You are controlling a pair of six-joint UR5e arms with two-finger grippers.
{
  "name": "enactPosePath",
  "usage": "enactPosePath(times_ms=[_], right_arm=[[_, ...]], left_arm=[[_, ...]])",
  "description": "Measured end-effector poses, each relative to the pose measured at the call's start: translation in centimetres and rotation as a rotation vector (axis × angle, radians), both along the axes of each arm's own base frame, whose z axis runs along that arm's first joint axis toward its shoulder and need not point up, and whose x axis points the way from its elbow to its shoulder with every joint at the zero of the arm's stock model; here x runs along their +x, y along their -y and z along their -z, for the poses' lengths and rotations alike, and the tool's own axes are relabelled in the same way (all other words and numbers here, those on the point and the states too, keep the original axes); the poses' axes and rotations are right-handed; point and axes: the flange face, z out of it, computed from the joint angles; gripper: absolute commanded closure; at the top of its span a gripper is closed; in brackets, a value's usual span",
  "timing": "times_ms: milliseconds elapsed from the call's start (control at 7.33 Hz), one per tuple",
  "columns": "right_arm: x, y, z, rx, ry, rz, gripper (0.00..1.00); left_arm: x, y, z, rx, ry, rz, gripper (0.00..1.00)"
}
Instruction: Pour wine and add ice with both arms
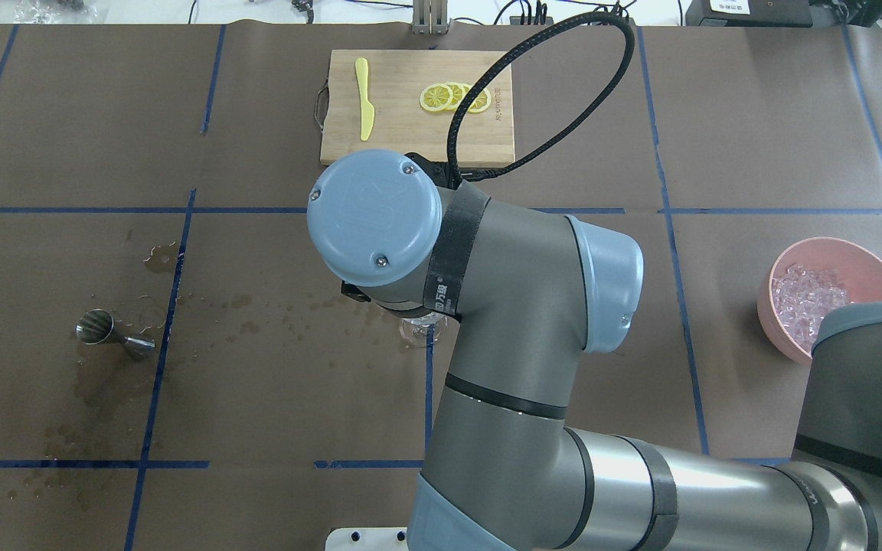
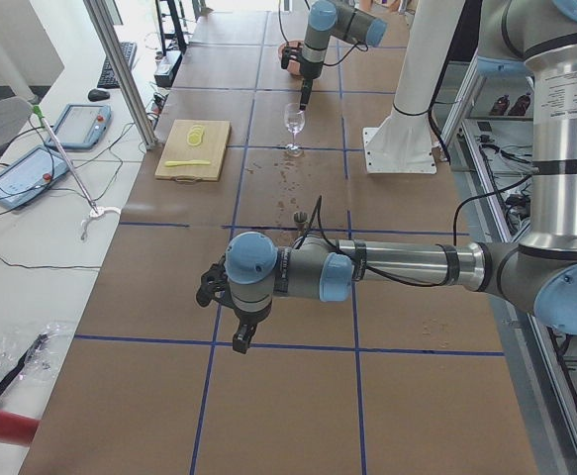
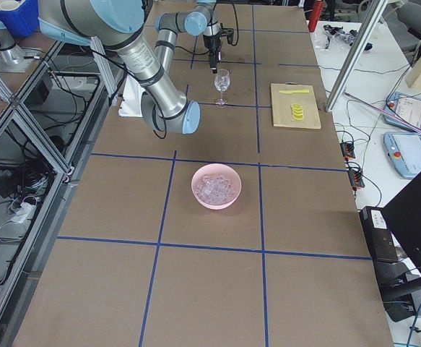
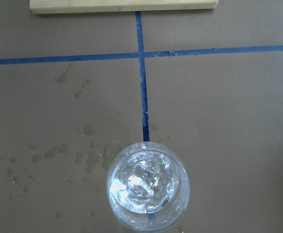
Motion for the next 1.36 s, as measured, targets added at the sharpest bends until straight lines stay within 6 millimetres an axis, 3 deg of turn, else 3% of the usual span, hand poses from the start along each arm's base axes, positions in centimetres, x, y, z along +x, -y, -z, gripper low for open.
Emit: enactPosePath(times_ms=[273, 682, 955, 1364], right_arm=[[4.5, 1.6, -2.6, 0.044, -0.007, 0.015, 0.0], [14.6, 8.3, -10.5, 0.115, -0.069, 0.154, 0.0], [20.5, 11.0, -18.3, 0.166, -0.092, 0.221, 0.0], [32.8, 12.7, -32.5, 0.159, -0.129, 0.314, 0.0]], left_arm=[[0.0, -0.1, -0.4, -0.009, 0.0, 0.001, 0.0], [-0.1, -0.4, -1.1, -0.024, -0.001, 0.002, 0.0], [-0.1, -0.8, -1.2, -0.026, -0.001, 0.002, 0.0], [0.0, -1.0, -1.3, -0.03, -0.001, 0.005, 0.0]])
